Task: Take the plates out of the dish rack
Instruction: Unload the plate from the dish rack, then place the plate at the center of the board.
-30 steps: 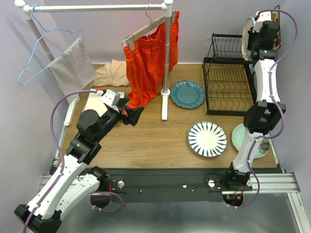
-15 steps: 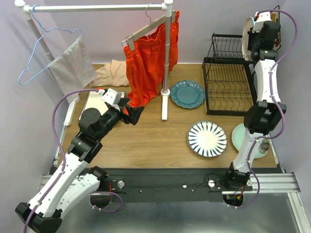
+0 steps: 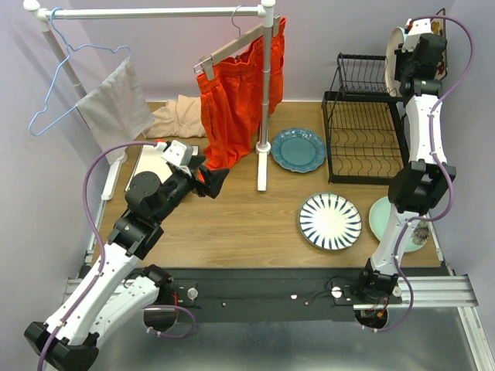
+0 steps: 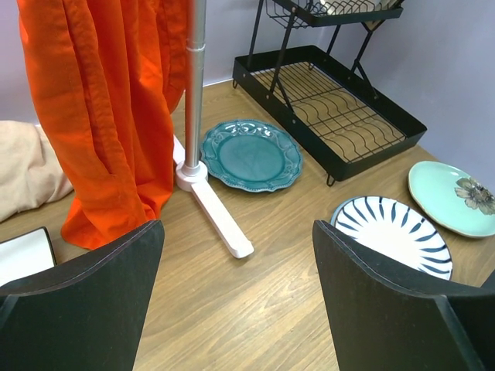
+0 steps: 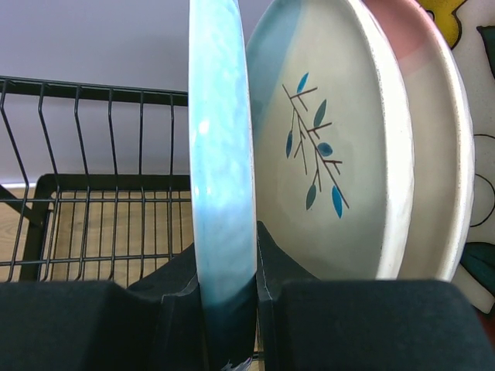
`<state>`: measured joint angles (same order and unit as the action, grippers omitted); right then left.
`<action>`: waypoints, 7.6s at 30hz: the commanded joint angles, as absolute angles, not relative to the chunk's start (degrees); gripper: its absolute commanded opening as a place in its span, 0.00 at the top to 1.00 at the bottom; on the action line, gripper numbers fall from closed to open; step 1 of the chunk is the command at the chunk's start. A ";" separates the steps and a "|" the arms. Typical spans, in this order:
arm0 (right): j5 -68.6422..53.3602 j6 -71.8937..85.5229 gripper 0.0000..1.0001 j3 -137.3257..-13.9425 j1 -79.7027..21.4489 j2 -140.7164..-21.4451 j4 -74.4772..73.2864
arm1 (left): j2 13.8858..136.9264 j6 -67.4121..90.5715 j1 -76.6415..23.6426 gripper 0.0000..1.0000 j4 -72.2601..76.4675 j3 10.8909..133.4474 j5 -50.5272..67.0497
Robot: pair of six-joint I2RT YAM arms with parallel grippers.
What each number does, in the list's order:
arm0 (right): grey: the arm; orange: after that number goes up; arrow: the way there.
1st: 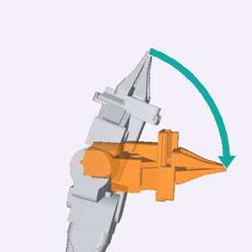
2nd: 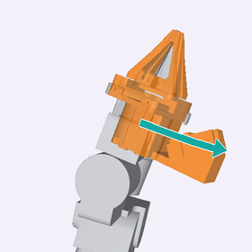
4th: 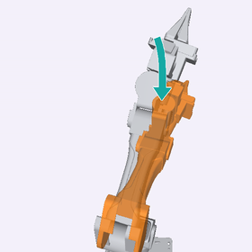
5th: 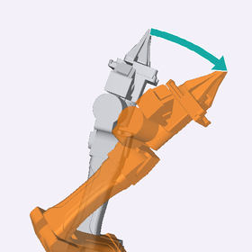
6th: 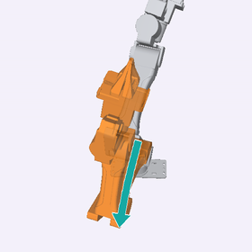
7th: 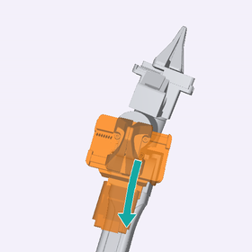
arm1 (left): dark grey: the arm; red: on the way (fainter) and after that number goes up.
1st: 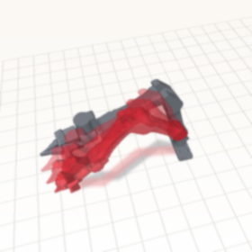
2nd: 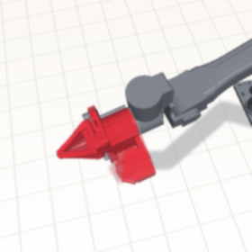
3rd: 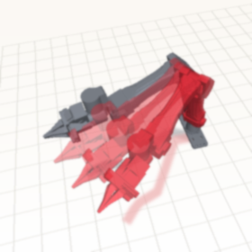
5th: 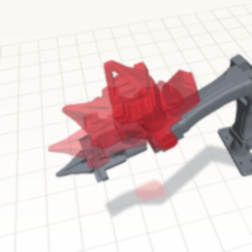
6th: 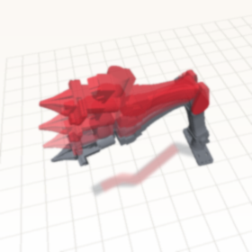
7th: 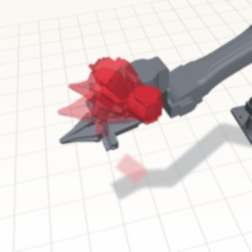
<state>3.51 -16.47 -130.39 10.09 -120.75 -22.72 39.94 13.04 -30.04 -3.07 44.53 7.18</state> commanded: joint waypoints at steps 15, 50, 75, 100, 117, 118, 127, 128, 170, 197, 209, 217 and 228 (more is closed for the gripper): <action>5.01 -20.31 0.99 -131.40 11.34 -111.10 -5.81 | 41.04 12.39 -29.62 0.13 -3.78 44.82 5.54; -14.06 -2.39 0.99 -110.31 12.04 -92.03 1.84 | 39.29 12.66 -29.62 0.13 -3.69 44.91 5.71; -35.59 36.11 0.99 -70.68 11.95 -55.91 -10.02 | 37.09 13.10 -29.62 0.13 -3.43 44.65 5.62; -48.25 40.61 0.99 -42.19 7.65 -47.02 -14.94 | 37.35 13.18 -29.62 0.13 -3.43 44.74 5.01; -31.74 47.81 0.99 -40.96 -24.16 -60.36 -0.88 | 36.74 13.18 -29.62 0.13 -3.60 44.74 4.39; -29.99 48.07 0.99 -40.87 -26.61 -61.08 -0.53 | 36.74 13.10 -29.62 0.13 -3.60 44.74 4.39; -27.51 50.89 0.99 -40.08 -36.73 -72.67 9.40 | 36.74 13.10 -29.62 0.13 -3.69 44.74 4.04; -27.34 51.06 0.99 -40.08 -36.91 -73.47 10.45 | 36.65 13.10 -29.62 0.13 -3.78 44.74 3.96; -26.55 51.86 0.67 -29.27 -39.11 -80.86 16.70 | 36.03 13.27 -29.62 0.13 -3.60 44.74 4.57; -15.74 40.79 0.45 -38.66 -39.11 -85.25 0.18 | 37.18 13.36 -29.62 0.13 -3.52 44.65 4.57; -13.01 39.20 0.45 -39.55 -39.11 -87.81 -3.78 | 37.18 13.36 -29.62 0.13 -3.69 44.74 4.13; -11.43 39.46 0.43 -38.15 -39.11 -84.73 -6.15 | 36.83 13.36 -29.62 0.13 -3.69 44.65 3.96; -12.56 37.00 0.31 -37.88 -39.11 -80.77 -7.65 | 37.00 13.27 -29.62 0.13 -3.69 44.74 4.39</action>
